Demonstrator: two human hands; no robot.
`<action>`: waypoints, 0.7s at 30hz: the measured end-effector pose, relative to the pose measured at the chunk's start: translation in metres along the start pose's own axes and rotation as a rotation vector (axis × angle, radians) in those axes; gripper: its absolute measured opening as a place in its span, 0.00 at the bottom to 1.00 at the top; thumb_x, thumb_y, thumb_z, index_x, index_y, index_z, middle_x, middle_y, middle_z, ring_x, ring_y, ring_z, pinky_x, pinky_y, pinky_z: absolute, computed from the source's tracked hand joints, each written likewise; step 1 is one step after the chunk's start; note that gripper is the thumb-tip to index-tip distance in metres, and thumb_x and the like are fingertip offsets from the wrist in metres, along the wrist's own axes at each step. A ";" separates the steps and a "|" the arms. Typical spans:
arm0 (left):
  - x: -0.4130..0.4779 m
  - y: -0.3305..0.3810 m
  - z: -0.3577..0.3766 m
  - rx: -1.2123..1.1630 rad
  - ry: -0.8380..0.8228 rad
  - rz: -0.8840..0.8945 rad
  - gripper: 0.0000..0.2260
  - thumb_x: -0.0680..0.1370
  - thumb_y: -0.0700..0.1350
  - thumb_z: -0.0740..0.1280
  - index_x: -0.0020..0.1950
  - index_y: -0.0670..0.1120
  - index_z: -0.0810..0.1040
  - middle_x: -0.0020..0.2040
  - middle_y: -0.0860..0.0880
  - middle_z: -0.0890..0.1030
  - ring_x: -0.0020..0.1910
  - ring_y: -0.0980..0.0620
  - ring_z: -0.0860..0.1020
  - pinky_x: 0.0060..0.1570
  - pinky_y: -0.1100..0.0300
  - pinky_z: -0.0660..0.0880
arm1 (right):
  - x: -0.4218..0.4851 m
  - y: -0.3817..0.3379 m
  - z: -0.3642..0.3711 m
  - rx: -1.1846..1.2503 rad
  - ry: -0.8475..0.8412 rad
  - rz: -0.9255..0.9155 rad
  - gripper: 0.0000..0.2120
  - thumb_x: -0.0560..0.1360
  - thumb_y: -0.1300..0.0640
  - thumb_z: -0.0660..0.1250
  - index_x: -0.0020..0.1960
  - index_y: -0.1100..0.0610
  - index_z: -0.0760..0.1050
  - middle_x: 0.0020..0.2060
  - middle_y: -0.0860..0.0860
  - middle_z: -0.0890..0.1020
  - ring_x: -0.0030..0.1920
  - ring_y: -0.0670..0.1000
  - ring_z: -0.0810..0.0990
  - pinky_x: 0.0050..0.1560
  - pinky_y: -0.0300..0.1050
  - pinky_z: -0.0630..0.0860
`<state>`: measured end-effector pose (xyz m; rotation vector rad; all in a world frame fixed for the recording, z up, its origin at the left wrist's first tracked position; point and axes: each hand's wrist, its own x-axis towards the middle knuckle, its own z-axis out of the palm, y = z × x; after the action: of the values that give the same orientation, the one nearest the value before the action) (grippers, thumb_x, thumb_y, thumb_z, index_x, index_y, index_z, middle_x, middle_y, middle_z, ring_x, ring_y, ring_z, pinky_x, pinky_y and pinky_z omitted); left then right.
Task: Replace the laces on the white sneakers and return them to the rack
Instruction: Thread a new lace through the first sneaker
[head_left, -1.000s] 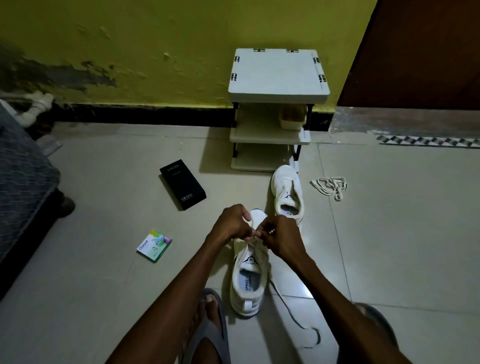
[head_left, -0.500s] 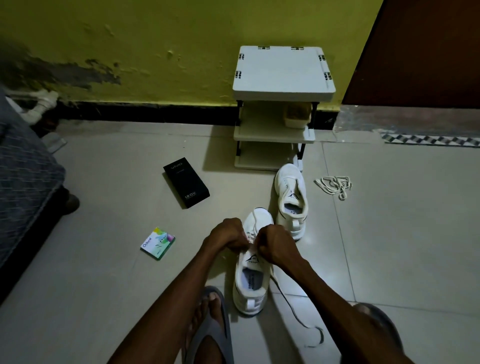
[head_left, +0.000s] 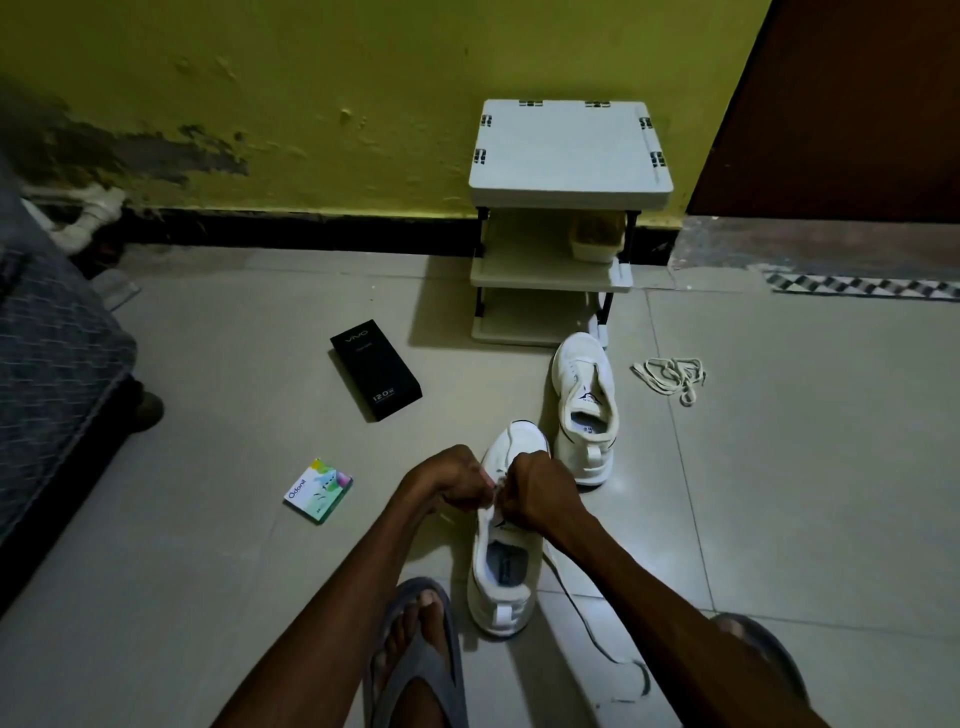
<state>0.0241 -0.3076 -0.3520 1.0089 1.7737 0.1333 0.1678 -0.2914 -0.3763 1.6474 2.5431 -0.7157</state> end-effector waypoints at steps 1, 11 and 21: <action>0.000 0.000 0.001 0.012 0.015 0.001 0.14 0.68 0.39 0.74 0.51 0.37 0.83 0.48 0.39 0.85 0.47 0.44 0.84 0.53 0.49 0.81 | -0.001 -0.002 0.001 -0.008 0.009 0.004 0.09 0.72 0.53 0.69 0.39 0.56 0.70 0.41 0.58 0.81 0.44 0.59 0.81 0.37 0.42 0.66; 0.003 -0.004 0.008 -0.024 0.083 0.009 0.09 0.73 0.32 0.67 0.44 0.42 0.84 0.33 0.48 0.81 0.29 0.57 0.78 0.29 0.68 0.75 | -0.008 0.005 0.013 0.134 0.087 0.122 0.08 0.69 0.51 0.71 0.41 0.55 0.84 0.38 0.51 0.84 0.41 0.53 0.83 0.35 0.39 0.69; 0.007 -0.008 0.009 0.053 0.058 0.078 0.08 0.68 0.33 0.70 0.43 0.42 0.86 0.40 0.45 0.86 0.43 0.49 0.83 0.54 0.51 0.81 | 0.001 0.008 0.004 0.124 -0.049 0.085 0.08 0.73 0.57 0.68 0.42 0.61 0.79 0.39 0.57 0.83 0.42 0.56 0.82 0.36 0.42 0.72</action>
<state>0.0260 -0.3113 -0.3650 1.1232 1.7988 0.1669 0.1734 -0.2892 -0.3834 1.7385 2.4252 -0.9107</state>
